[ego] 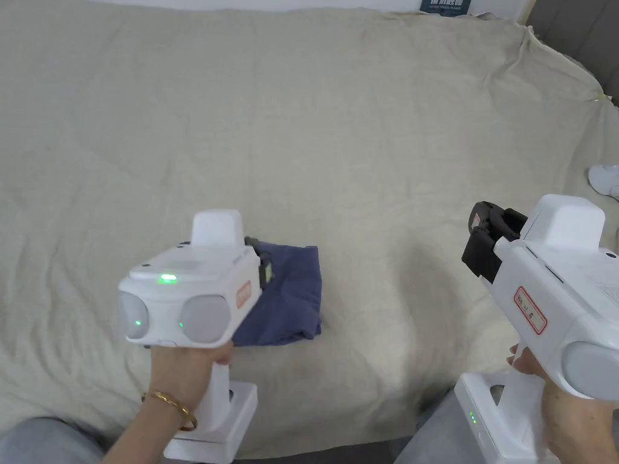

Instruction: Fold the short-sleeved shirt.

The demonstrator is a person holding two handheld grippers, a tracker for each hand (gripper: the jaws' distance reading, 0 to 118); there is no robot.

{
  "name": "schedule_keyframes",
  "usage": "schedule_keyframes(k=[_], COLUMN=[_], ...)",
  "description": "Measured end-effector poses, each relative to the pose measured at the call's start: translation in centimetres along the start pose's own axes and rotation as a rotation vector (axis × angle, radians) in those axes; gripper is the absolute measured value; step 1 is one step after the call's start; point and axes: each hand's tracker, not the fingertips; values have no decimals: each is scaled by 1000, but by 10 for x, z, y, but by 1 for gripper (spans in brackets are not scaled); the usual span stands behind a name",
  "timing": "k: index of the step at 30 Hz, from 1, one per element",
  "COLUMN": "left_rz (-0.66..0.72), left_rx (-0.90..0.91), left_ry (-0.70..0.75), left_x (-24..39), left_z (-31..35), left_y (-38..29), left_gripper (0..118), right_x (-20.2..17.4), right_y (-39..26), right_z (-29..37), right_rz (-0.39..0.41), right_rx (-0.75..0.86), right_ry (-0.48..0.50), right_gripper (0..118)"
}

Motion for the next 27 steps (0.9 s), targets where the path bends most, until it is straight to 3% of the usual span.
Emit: schedule_keyframes(k=[5,11,21,27], left_rz=[-80,-54,-133,37], left_rx=[-89,-140,-155,-88], left_ry=[-10,29,96,-52], left_x=[29,41,59,46], left_z=[-34,-68,-78,-46], left_y=[-25,-26,-26,21], left_gripper=[0,0,0,0], right_x=[6,20,27,12], right_y=[-5,-9,-11,-3], right_z=[1,2,1,3], right_rz=[2,-9,-23,-13], right_rx=[-18,-32,-43,-31], right_ry=[-12,-46,-62,-36], right_gripper=[0,0,0,0])
